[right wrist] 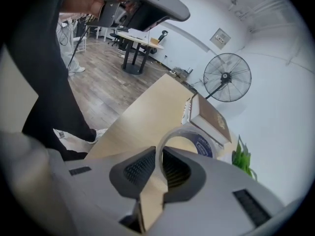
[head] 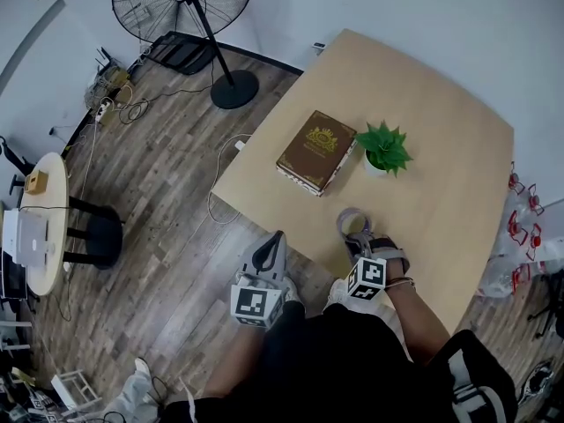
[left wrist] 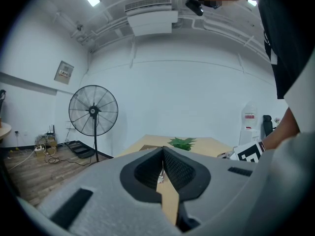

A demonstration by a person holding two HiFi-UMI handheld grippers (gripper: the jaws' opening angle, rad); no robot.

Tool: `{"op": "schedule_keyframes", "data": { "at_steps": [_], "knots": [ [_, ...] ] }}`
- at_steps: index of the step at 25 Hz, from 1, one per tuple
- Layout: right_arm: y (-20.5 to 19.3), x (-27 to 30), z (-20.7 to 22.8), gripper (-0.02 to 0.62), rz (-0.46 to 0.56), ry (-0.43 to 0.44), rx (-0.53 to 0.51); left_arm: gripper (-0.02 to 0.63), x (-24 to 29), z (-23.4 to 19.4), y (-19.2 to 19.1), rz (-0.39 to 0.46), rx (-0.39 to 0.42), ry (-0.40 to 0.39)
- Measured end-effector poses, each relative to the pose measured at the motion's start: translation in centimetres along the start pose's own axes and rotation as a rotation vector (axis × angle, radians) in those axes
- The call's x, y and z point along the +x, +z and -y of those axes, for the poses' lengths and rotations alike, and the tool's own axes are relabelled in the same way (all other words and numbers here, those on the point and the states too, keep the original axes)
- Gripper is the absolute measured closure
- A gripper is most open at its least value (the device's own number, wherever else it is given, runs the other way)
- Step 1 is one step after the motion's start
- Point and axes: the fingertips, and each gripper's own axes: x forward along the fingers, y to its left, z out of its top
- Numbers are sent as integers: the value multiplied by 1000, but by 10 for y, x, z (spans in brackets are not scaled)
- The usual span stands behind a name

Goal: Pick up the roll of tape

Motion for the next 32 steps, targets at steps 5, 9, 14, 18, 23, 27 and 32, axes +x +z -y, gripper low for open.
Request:
{"op": "schedule_keyframes", "data": {
  "at_steps": [5, 9, 14, 18, 23, 27, 32],
  "knots": [
    [20, -28, 37, 554, 100, -144, 97, 601, 1, 2, 1, 1, 3, -11],
    [40, -53, 65, 554, 197, -238, 192, 600, 4, 3, 6, 6, 10, -26],
    [61, -91, 104, 554, 365, -329, 351, 601, 13, 9, 17, 34, 3, -35],
    [72, -122, 131, 554, 516, -350, 544, 600, 16, 9, 27, 61, 9, -36],
    [74, -160, 165, 555, 728, -314, 871, 600, 19, 6, 43, 99, -17, -46],
    [76, -184, 181, 554, 824, -321, 971, 601, 19, 9, 54, 118, -12, -58],
    [76, -191, 183, 557, 813, -370, 942, 601, 20, 12, 61, 122, -25, -63]
  ]
}}
